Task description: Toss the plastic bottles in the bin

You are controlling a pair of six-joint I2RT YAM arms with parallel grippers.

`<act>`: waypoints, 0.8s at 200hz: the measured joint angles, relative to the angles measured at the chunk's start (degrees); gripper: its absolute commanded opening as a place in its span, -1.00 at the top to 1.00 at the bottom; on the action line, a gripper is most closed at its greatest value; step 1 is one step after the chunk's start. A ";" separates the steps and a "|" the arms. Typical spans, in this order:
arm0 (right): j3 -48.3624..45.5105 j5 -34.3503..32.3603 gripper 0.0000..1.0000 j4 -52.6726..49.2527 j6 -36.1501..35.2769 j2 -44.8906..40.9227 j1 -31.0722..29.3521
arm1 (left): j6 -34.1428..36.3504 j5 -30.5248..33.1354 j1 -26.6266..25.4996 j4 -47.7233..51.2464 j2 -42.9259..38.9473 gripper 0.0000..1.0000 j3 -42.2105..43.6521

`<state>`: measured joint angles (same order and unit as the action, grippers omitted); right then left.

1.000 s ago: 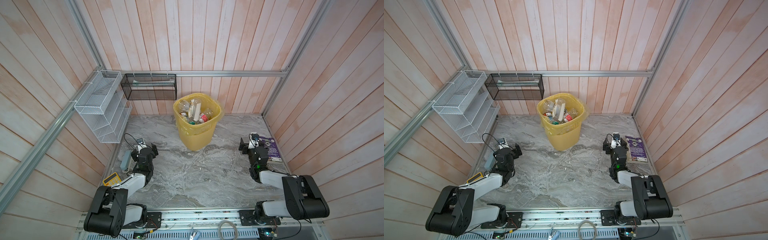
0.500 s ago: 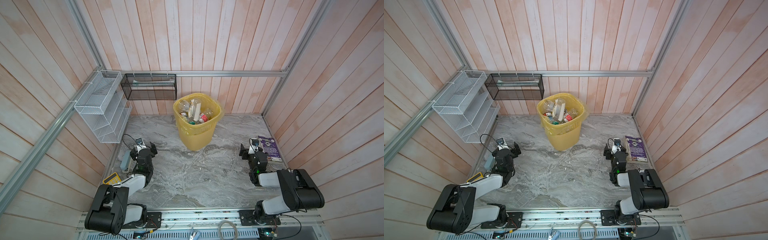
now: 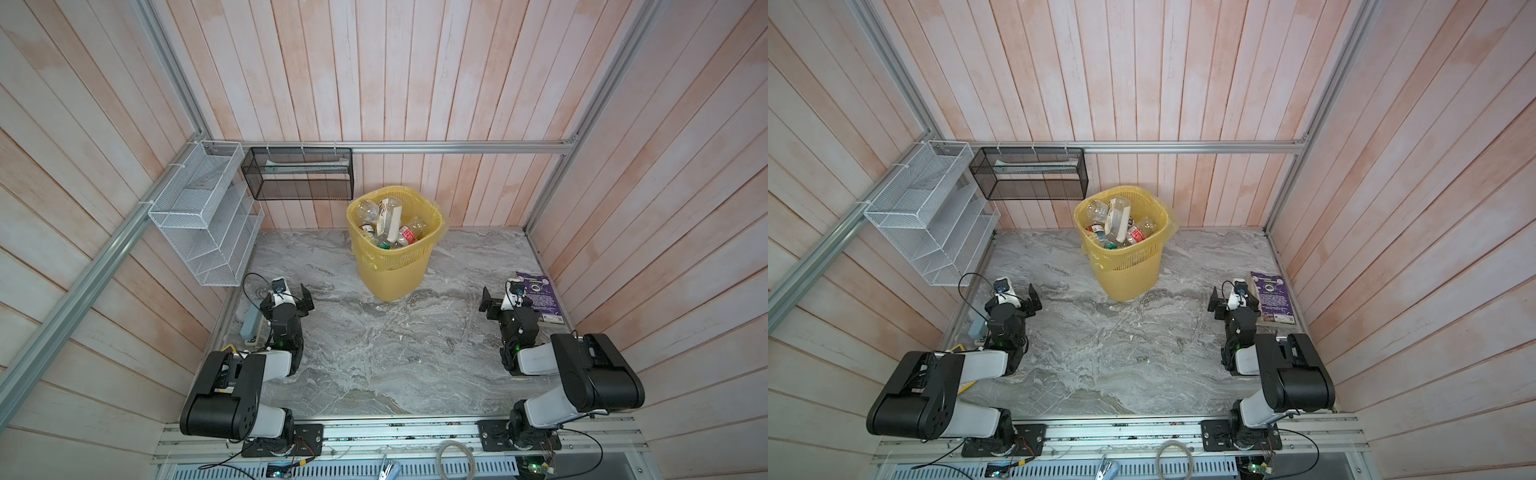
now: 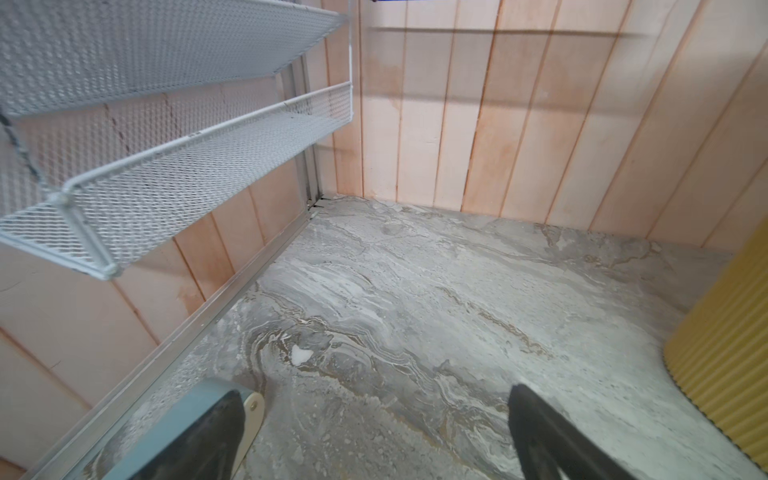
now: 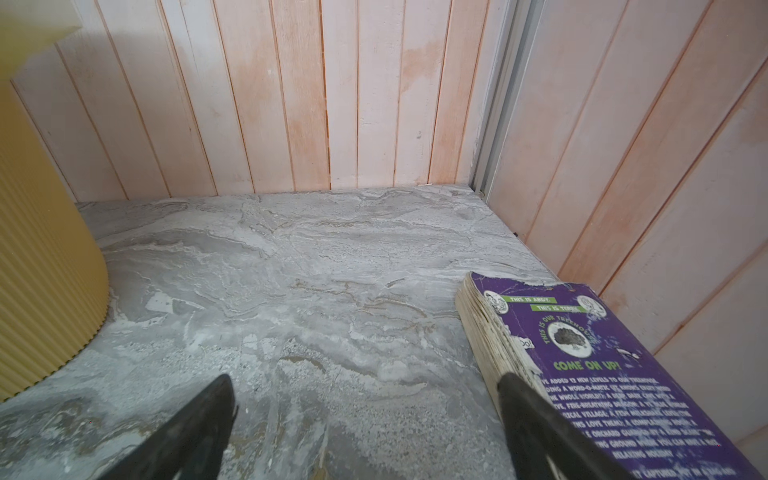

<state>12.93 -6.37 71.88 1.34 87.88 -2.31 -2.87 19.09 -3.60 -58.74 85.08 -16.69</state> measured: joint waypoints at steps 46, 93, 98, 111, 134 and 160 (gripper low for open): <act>0.00 0.09 -1.00 0.17 0.02 0.00 0.00 | 0.09 -8.96 4.07 -3.91 3.52 -1.00 0.83; 0.00 0.09 -1.00 0.17 0.02 0.00 0.00 | 0.09 -11.80 4.07 -4.31 3.52 -1.00 0.83; 0.00 0.09 -1.00 0.17 0.02 0.00 0.00 | 0.09 -11.85 4.07 -4.28 3.52 -1.00 0.83; 0.00 0.09 -1.00 0.17 0.02 0.00 0.00 | 0.09 -12.04 4.07 -4.28 3.52 -1.00 0.83; 0.00 0.09 -1.00 0.17 0.02 0.00 0.00 | 0.09 -12.48 4.07 -4.28 3.52 -1.00 0.83; 0.00 0.09 -1.00 0.17 0.02 0.00 0.00 | 0.09 -12.70 4.07 -4.28 3.52 -1.00 0.83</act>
